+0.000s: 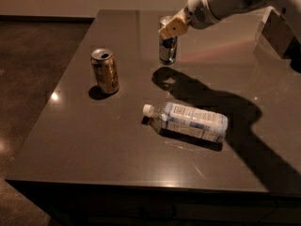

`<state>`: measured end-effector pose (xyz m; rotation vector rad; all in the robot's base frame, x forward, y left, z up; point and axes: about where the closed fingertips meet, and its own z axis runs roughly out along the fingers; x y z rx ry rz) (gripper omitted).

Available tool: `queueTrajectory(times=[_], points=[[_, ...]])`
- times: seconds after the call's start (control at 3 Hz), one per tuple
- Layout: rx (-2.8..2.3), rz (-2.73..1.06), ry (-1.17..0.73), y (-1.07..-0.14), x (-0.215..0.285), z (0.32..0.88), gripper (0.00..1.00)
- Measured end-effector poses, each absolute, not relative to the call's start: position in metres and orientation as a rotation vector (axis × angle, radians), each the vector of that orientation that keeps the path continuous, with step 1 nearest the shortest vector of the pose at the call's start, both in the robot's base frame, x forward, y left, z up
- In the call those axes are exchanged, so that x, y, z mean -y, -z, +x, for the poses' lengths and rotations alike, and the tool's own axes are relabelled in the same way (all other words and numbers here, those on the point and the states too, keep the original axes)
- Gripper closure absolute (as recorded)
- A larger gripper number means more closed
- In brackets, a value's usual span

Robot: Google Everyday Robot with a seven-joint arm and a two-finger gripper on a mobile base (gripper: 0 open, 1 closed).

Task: Move redbull can near orange can

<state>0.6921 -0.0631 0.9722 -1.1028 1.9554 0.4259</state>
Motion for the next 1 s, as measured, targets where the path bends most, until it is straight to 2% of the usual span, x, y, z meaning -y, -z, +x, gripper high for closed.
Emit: queueTrajectory(times=[0.67,1.0], points=[[-1.867,-1.304,-0.637,-0.968,0.015,0.630,1.00],[-1.863,-1.365,-0.683,-0.956,-0.002,0.619,1.00]])
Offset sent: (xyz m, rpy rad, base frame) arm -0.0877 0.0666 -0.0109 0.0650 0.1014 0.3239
